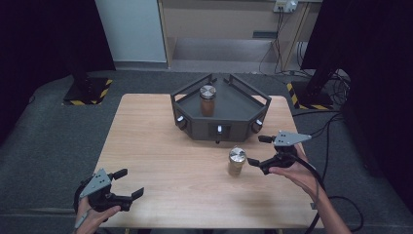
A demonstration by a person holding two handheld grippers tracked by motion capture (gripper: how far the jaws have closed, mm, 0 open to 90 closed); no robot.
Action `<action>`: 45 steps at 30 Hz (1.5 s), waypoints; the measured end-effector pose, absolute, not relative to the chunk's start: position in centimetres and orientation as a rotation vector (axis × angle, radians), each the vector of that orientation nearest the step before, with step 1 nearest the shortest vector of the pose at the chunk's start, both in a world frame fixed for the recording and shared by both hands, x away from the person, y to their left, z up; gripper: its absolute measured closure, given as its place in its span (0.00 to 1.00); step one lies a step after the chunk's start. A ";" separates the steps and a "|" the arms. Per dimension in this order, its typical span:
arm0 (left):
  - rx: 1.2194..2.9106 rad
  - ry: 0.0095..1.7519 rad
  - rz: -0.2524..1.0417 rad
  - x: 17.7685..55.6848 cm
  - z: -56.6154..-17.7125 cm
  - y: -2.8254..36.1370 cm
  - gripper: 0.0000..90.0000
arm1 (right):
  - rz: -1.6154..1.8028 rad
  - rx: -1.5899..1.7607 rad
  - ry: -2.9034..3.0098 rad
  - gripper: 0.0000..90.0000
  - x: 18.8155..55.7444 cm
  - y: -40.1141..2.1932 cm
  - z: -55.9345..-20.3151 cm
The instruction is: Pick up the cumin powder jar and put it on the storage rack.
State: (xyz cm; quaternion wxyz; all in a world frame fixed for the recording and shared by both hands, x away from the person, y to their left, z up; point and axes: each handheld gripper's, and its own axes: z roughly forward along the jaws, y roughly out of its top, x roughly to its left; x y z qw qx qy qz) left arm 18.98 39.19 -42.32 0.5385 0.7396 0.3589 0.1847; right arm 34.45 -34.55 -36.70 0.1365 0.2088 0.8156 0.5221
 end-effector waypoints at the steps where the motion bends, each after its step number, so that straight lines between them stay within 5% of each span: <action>1: 1.759 0.854 0.439 19.0 -42.3 39.2 0.03 | 1.509 0.609 2.374 0.06 34.8 -34.4 -36.9; 18: 1.764 0.854 0.438 19.0 -42.3 39.3 0.03 | 1.444 0.582 2.531 0.12 38.4 -31.4 -39.2; 28: 1.766 0.855 0.440 19.0 -42.3 39.3 0.03 | 1.431 0.523 2.584 0.35 39.6 -30.6 -39.6; 45: 1.767 0.854 0.438 19.0 -42.3 39.2 0.03 | 1.432 0.533 2.570 0.36 39.6 -30.6 -37.4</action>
